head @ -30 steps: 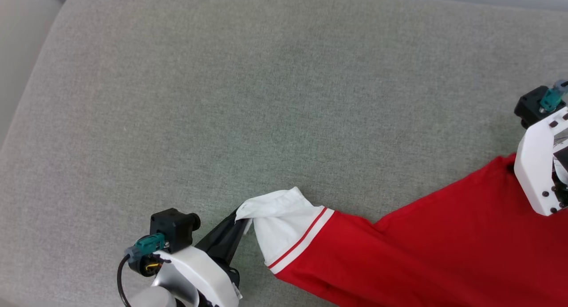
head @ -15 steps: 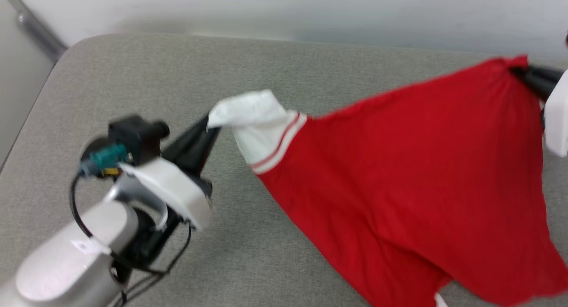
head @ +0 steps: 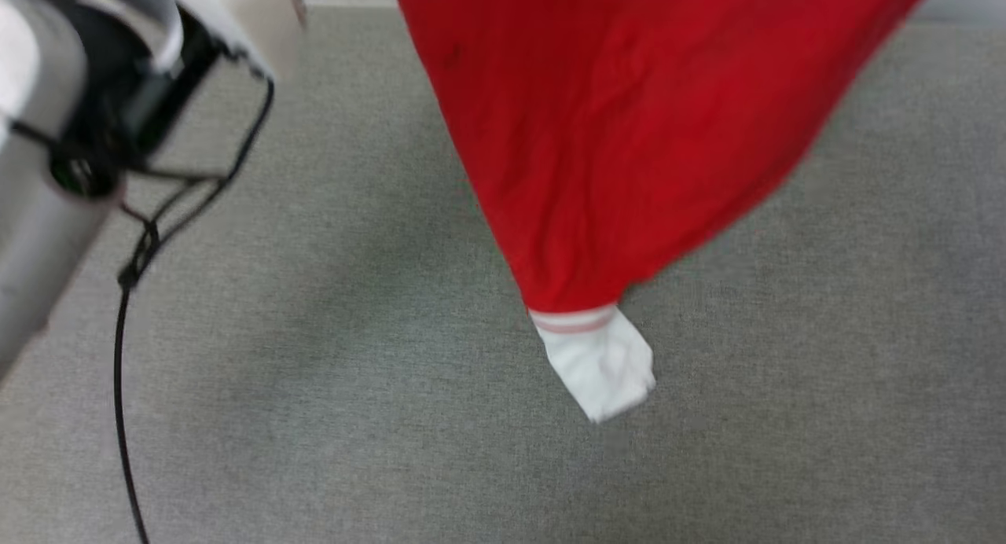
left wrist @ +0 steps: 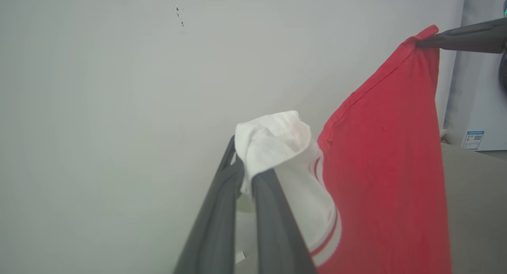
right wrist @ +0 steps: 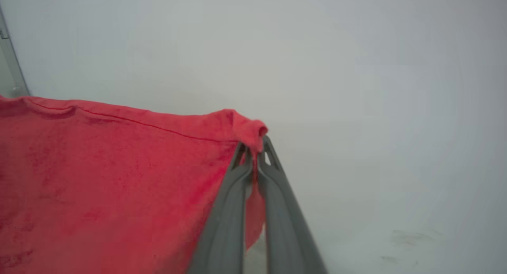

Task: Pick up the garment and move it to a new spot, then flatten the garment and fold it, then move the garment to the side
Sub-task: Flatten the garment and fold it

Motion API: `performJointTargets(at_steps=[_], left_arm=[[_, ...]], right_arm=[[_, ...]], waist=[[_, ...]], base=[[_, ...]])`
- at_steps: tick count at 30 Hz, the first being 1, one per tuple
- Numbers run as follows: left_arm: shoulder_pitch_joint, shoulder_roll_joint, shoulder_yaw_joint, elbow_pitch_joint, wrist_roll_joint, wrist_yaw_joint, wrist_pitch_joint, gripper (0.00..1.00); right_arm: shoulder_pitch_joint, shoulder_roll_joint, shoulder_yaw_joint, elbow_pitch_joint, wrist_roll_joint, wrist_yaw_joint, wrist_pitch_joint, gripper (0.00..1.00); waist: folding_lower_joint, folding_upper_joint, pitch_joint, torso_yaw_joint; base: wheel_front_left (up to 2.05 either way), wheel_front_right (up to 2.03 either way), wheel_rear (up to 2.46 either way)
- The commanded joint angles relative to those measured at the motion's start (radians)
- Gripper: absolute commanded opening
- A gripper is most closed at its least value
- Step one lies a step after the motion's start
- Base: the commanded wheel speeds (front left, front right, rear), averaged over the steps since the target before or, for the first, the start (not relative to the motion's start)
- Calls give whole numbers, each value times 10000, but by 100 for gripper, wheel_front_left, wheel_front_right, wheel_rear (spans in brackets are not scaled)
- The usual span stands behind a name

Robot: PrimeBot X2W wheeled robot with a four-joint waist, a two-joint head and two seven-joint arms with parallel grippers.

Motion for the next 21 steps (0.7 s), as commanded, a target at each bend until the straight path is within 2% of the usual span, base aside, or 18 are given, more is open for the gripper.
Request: performJointTargets(at_steps=[1, 11, 16, 21], left_arm=[[-853, -132, 79, 350, 119, -215, 230, 0], [-4836, -1035, 371, 2894, 544, -1064, 737, 0], [-6234, -1416, 388, 4244, 750, -1390, 511, 0], [-6736, -1724, 269, 5109, 886, -1624, 171, 0]], right_arm=[[-829, 212, 24, 275, -275, -7, -86, 0], [-4545, 1237, 140, 2550, -1717, -7, -1191, 0], [-5708, 1533, 359, 3570, -1980, -7, -1735, 0], [-6144, 1810, 633, 4355, -2110, -7, -2175, 0]], waist=[[0, 0, 450, -61], [0, 0, 1534, -199], [0, 0, 1930, -261], [0, 0, 2216, -256]], base=[[0, 0, 0], [0, 0, 0], [0, 0, 0], [0, 0, 0]])
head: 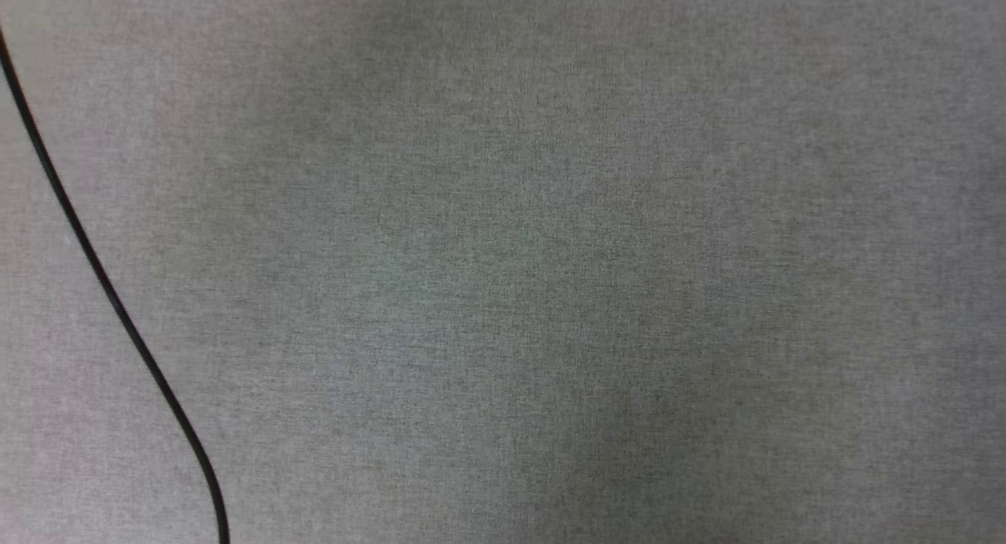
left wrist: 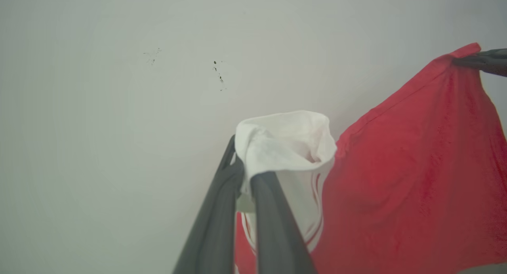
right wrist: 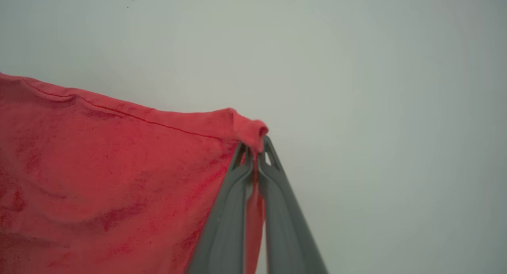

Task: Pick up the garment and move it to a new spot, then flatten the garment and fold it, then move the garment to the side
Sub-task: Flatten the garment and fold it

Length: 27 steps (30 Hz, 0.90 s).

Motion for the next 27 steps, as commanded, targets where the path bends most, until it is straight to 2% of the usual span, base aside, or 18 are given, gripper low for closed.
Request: performJointTargets(at_steps=[1, 10, 17, 18, 22, 27], left_arm=[[-50, -43, -36, 217, 26, -68, -98, 0], [1056, -167, -468, 1177, -186, -330, -949, 0], [3237, -27, -931, 1298, -462, -390, -1685, 0], [4478, 128, -1146, 1146, -540, -315, -2010, 0], [6304, 336, -1381, 628, -757, -19, -2314, 0], [8820, 576, -1512, -514, -1255, 676, -2664, 0]], right_arm=[[-147, 137, 92, 189, -29, -7, -159, 0], [644, 2, 1676, 1292, 595, -7, -954, 0], [2388, -358, 3304, 1236, 1619, -7, -1572, 0], [3332, -591, 3979, 972, 2137, -7, -1814, 0], [4695, -977, 4668, 405, 2842, -7, -2078, 0], [6505, -1543, 5228, -407, 3571, -7, -2247, 0]], waist=[[-1, 0, 124, 14], [-1, 0, 187, 134], [-1, 0, -272, 113], [-1, 0, -600, 106], [-1, 0, -1129, 106], [-1, 0, -1811, 194]], base=[[0, 0, 0], [0, 0, 0], [0, 0, 0], [0, 0, 0], [0, 0, 0], [0, 0, 0]])
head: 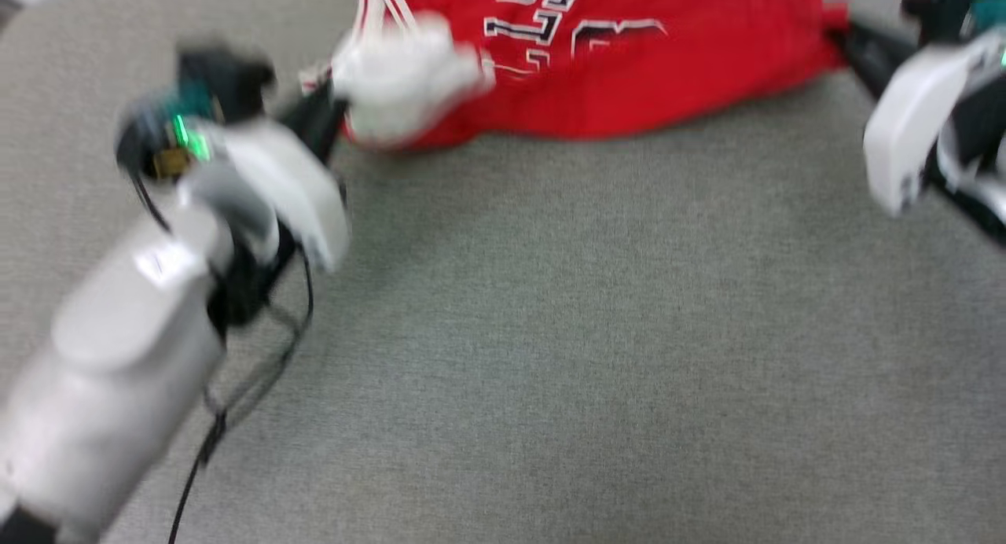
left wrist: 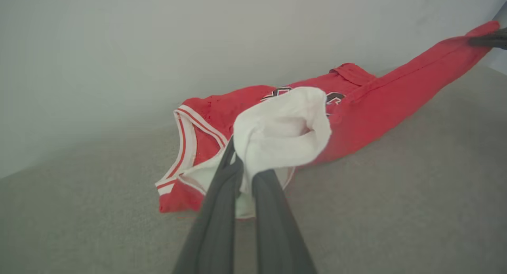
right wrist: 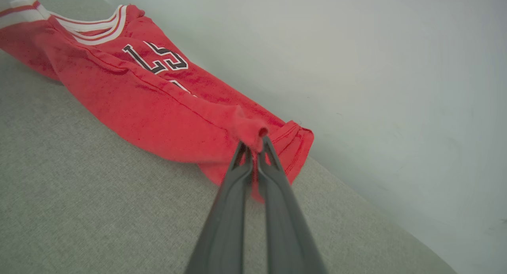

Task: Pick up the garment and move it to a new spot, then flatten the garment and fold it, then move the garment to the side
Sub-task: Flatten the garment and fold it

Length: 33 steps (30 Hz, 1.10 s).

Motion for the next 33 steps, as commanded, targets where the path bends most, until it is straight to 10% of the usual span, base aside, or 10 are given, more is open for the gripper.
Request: performJointTargets(at_steps=[1, 15, 33], left_arm=[[649, 257, -78, -311, -47, 213, -50, 0], [6618, 1263, -755, -3285, -1435, 2041, -360, 0], [10547, 1598, -1320, -4999, -2771, 3092, -757, 0]], right_arm=[[549, -181, 103, -201, 203, -7, -49, 0], [5254, -1194, -213, -1460, 1171, -7, -357, 0], [11669, -1771, -3333, -3839, 677, -7, 425, 0]], waist=[[0, 0, -441, 60], [0, 0, -2349, 76], [0, 0, -3870, -57]], base=[[0, 0, 0], [0, 0, 0], [0, 0, 0]])
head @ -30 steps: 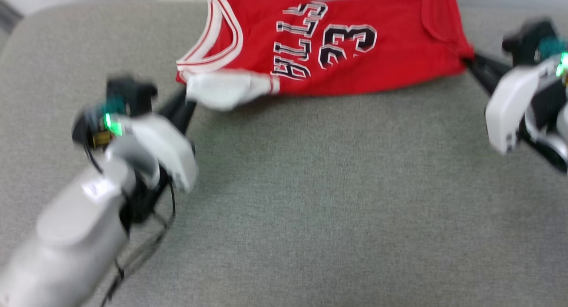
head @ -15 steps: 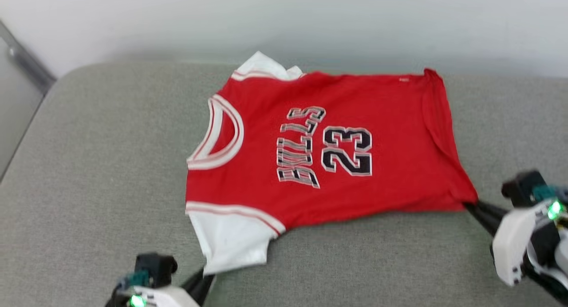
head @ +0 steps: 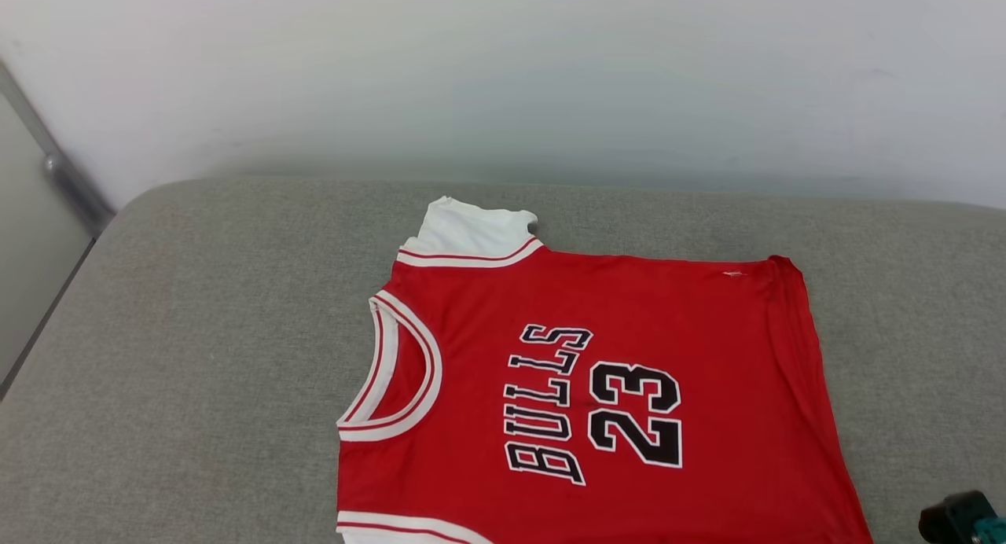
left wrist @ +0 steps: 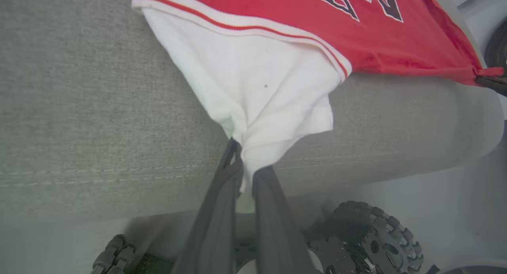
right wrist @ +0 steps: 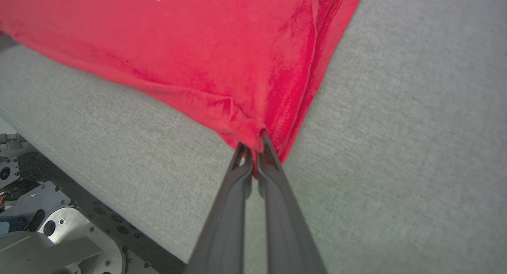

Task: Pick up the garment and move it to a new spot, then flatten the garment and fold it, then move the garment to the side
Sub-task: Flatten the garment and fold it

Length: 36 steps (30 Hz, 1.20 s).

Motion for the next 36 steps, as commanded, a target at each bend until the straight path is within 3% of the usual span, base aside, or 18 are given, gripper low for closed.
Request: performJointTargets(at_steps=[1, 5, 12, 23, 36], left_arm=[[195, 124, 33, -130, -56, 134, -40, 0], [295, 216, 35, -260, 60, 254, -137, 0], [-858, 398, 61, -131, 880, 133, -16, 0], [-4007, 608, 284, 431, 1883, -762, 1247, 0], [-6414, 282, 496, 2106, 2179, -1904, 1936, 0]], right_arm=[[525, 115, -517, -283, -161, -7, 138, 0], [1475, 475, -1362, -894, -523, -7, 621, 0], [1592, 1110, -2600, -1735, -1178, -7, 1352, 0], [780, 1514, -3562, -2522, -1642, -7, 1875, 0], [-864, 1710, -3495, -2391, -1536, -7, 2034, 0]], waist=[[4, 0, -6, -32], [4, 0, 13, -70], [4, 0, 167, 13], [4, 0, 1042, -55], [4, 0, 2609, -622]], base=[[0, 0, 0], [0, 0, 0], [0, 0, 0], [0, 0, 0], [0, 0, 0]])
